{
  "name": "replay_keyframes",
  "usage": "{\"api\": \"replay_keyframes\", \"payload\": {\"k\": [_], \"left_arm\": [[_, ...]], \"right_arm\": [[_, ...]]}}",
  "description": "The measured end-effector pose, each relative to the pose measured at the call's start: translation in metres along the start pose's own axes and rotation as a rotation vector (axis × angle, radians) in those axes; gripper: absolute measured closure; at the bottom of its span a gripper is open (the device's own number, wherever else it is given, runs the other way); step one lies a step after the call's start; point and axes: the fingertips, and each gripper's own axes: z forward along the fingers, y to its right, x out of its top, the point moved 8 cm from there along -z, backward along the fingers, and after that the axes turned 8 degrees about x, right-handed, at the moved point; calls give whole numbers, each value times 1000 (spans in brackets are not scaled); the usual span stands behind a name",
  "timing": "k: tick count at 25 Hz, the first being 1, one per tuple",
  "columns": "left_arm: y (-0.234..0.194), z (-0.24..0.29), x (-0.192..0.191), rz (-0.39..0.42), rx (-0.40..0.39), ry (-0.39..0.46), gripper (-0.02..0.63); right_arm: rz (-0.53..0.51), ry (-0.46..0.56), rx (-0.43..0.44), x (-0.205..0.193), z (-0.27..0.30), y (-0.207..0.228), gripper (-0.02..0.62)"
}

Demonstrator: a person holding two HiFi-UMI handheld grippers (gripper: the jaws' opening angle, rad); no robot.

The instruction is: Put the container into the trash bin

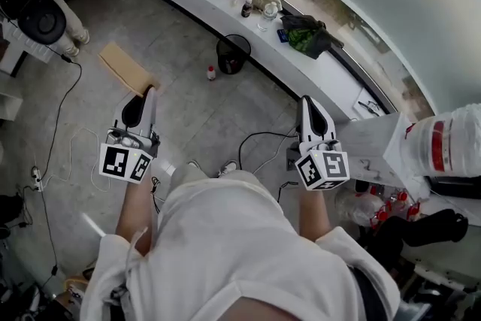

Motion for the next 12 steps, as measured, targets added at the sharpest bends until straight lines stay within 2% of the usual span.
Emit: {"api": "replay_keyframes", "payload": {"k": [6,12], "left_arm": [[5,-2,-8,9,50,-34,586],[-19,24,-21,-11,84,-56,586]], "right_arm": [[37,-4,-24,-12,7,31,594],[36,-35,26,-17,48,35,594]]}}
